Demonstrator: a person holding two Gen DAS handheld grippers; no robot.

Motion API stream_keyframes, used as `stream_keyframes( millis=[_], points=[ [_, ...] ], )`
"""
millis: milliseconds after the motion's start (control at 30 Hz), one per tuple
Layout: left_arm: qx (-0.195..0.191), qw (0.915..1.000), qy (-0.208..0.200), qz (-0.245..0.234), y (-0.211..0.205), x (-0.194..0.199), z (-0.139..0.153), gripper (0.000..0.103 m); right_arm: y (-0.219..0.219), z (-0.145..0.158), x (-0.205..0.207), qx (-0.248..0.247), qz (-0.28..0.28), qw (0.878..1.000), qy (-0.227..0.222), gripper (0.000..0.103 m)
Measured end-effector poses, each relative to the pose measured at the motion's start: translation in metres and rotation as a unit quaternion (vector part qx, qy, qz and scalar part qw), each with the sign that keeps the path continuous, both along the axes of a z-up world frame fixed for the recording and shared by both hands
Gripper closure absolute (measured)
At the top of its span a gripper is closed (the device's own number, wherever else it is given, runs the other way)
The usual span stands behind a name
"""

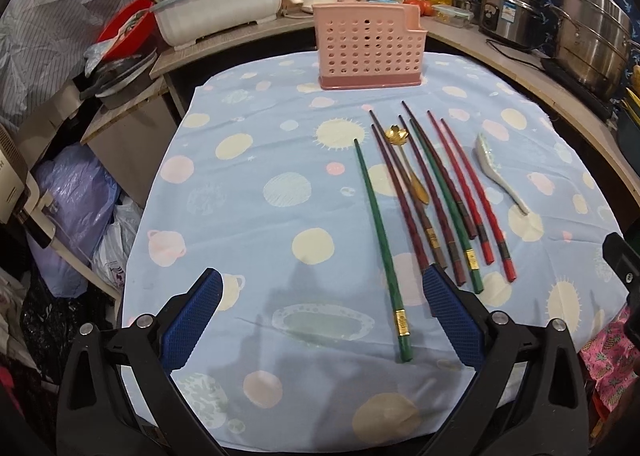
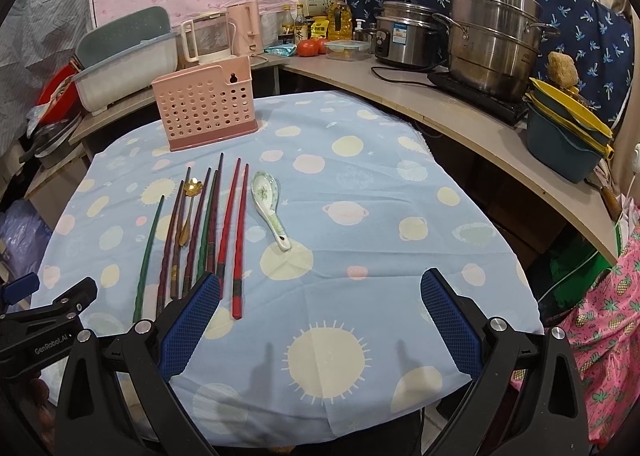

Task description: Organize utensils

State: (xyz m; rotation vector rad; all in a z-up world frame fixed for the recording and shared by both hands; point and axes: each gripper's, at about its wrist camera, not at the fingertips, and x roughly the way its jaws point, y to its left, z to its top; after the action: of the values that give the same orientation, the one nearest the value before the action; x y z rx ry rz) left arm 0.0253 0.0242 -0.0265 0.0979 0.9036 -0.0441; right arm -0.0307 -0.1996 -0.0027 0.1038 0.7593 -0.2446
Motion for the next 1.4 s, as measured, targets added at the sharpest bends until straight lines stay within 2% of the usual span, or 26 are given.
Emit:
stream_keyframes(
  millis=[367,533,633,733,833,967,1067,1100,1300,1367,1400],
  points=[
    [-0.013,0.9989,0.042,-0.015,-0.007,0.031,-0.033,0.008,-0.007,-0.022,0.023,0.01,-0.001,1.0,0.027,0.007],
    [-0.031,0.997,0.069,-0.018,-0.006,0.043,-0.05,0.017,-0.008,-0.028,0.034,0.014,0.0,0.999,0.035,0.007],
    [-0.036,0.9958,0.081,-0.022,-0.007,0.046,-0.057,0.026,-0.007,-0.031,0.039,0.014,0.003,0.999,0.039,0.007],
    [-0.038,0.9959,0.077,-0.031,-0.009,0.044,-0.054,0.034,-0.006,-0.033,0.045,0.015,0.006,0.999,0.041,0.007],
    [-0.044,0.9953,0.076,-0.042,-0.008,0.039,-0.052,0.047,-0.005,-0.035,0.051,0.015,0.01,0.999,0.042,0.007],
    [-0.056,0.9938,0.077,-0.058,-0.006,0.032,-0.05,0.074,-0.005,-0.036,0.06,0.018,0.014,0.999,0.038,0.008],
    [-0.059,0.9932,0.079,-0.061,-0.005,0.032,-0.049,0.093,-0.006,-0.037,0.07,0.025,0.021,0.999,0.037,0.018],
    [-0.061,0.9931,0.08,-0.06,-0.004,0.034,-0.049,0.096,-0.006,-0.039,0.075,0.031,0.023,0.999,0.038,0.02],
    [-0.069,0.9928,0.083,-0.053,0.001,0.046,-0.05,0.096,-0.014,-0.044,0.104,0.079,0.035,0.995,0.04,0.044],
    [-0.068,0.993,0.082,-0.052,0.001,0.049,-0.05,0.096,-0.016,-0.047,0.114,0.093,0.039,0.994,0.043,0.055],
    [-0.068,0.9931,0.081,-0.051,0.0,0.05,-0.051,0.096,-0.016,-0.049,0.118,0.096,0.04,0.994,0.044,0.057]
  ],
)
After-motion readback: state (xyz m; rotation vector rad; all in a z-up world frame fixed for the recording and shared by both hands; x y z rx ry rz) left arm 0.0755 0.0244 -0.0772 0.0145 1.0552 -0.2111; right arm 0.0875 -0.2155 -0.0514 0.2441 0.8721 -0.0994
